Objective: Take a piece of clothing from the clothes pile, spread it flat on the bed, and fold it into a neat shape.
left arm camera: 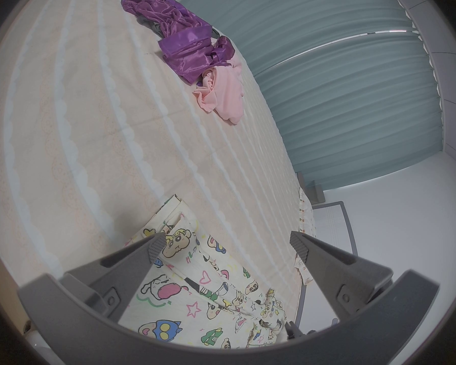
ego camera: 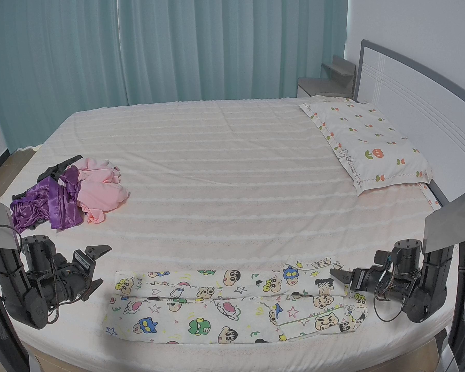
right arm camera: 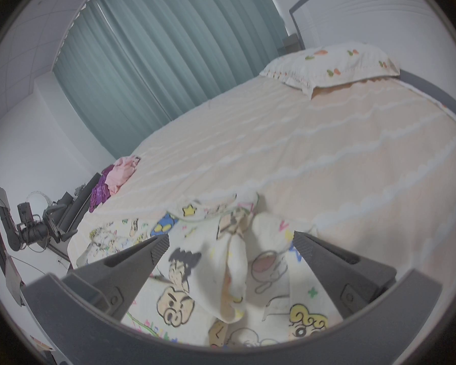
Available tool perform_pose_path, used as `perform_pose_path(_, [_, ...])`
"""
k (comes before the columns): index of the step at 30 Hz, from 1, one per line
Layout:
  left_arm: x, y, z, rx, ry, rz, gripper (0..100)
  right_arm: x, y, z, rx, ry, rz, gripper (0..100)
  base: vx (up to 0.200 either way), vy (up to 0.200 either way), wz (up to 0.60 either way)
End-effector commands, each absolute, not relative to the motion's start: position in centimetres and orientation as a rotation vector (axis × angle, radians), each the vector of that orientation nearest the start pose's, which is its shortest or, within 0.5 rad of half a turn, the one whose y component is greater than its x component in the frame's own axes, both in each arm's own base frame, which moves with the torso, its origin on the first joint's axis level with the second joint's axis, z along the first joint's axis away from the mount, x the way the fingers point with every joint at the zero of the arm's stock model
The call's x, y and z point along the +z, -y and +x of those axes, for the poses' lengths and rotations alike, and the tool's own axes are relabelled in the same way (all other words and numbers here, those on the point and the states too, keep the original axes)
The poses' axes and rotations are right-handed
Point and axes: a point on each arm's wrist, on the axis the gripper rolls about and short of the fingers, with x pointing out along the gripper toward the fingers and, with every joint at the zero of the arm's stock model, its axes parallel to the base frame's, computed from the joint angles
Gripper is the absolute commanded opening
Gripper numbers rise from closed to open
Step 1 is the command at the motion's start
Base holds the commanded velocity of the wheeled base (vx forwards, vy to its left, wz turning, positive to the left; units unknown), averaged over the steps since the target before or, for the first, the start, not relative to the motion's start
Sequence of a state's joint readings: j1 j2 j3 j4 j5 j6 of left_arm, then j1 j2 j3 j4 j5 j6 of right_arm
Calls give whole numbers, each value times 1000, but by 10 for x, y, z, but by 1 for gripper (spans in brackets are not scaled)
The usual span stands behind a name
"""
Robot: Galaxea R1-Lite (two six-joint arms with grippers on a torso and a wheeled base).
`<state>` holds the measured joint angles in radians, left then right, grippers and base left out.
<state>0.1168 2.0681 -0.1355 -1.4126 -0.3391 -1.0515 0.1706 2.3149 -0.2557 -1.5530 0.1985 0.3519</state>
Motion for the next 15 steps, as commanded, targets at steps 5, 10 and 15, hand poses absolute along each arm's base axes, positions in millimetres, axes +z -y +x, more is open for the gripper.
perform_pose_path(5, [23, -17, 239, 58, -592, -1139, 100, 14, -88, 281, 360, -408, 324, 100, 0, 0, 0])
perform_pose_path(10, [22, -17, 238, 59, -597, -1140, 100, 5, -135, 294, 452, -410, 312, 100, 0, 0, 0])
perform_pose_path(15, [23, -17, 238, 58, -595, -1139, 100, 0, -173, 302, 497, -469, 376, 100, 0, 0, 0])
